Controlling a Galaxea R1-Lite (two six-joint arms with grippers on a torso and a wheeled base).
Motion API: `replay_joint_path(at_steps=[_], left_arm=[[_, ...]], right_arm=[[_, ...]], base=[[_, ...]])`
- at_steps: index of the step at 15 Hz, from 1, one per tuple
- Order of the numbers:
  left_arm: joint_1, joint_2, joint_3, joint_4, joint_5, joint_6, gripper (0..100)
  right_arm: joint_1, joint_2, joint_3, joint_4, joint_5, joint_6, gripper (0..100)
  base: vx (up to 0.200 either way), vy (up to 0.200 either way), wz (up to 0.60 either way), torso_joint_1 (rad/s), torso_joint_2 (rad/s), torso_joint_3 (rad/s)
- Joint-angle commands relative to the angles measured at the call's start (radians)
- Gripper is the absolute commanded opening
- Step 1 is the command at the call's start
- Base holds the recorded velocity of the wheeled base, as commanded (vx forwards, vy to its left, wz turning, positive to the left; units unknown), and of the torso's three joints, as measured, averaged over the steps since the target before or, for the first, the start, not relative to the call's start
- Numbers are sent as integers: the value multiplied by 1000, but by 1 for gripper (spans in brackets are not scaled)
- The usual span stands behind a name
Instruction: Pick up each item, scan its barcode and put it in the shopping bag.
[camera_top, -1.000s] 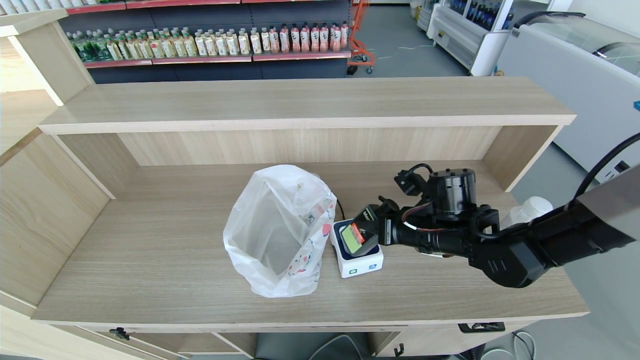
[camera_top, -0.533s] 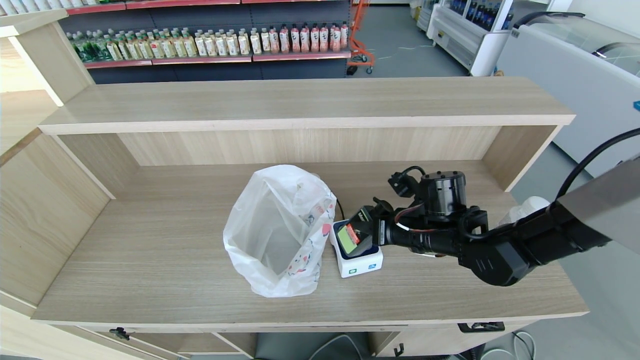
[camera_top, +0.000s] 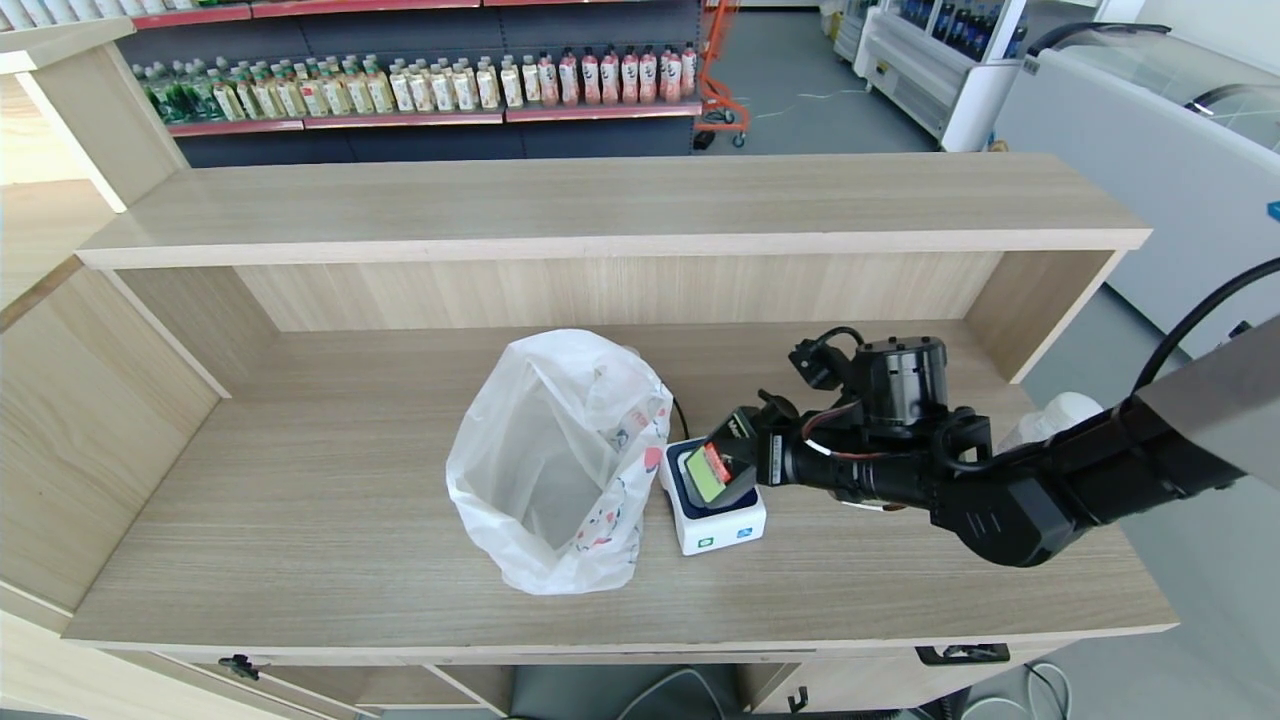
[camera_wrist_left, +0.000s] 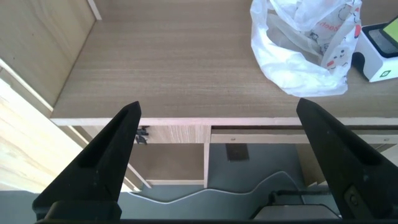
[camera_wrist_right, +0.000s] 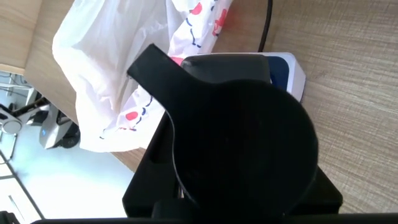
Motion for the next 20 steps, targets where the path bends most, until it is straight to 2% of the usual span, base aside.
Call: replay_joint_path(at_steps=[1, 3, 7, 10, 12, 15, 17, 19, 20], left_arm=[[0, 2, 0, 0, 0, 0, 100], [0, 2, 0, 0, 0, 0, 100], [0, 2, -1, 0, 0, 0, 100], [0, 2, 0, 0, 0, 0, 100], [0, 2, -1, 0, 0, 0, 100], [0, 2, 0, 0, 0, 0, 100], [0, 0, 0, 0, 0, 3, 100], [0, 0, 0, -2, 0, 8, 100], [0, 0, 0, -2, 0, 8, 100]], right_arm=[[-8, -24, 6, -3, 2, -2, 0], [-16, -106, 30, 4, 2, -2, 0], [-25, -352, 161, 11, 3, -10, 0], [-51, -496, 279, 9, 3, -143, 0], [-57, -539, 303, 11, 3, -168, 0], [-62, -550, 257, 32, 3, -168, 0], [-62, -496, 145, 100, 11, -157, 0], [-53, -421, 29, 164, 16, -83, 0], [-53, -404, 10, 173, 16, -76, 0]], base=[[0, 0, 0, 0, 0, 0], [0, 0, 0, 0, 0, 0], [0, 0, 0, 0, 0, 0], [0, 0, 0, 0, 0, 0], [0, 0, 0, 0, 0, 0], [0, 200, 0, -7, -1, 4], [0, 200, 0, 19, 12, -2], [0, 200, 0, 0, -5, 2], [0, 200, 0, -12, -2, 2]])
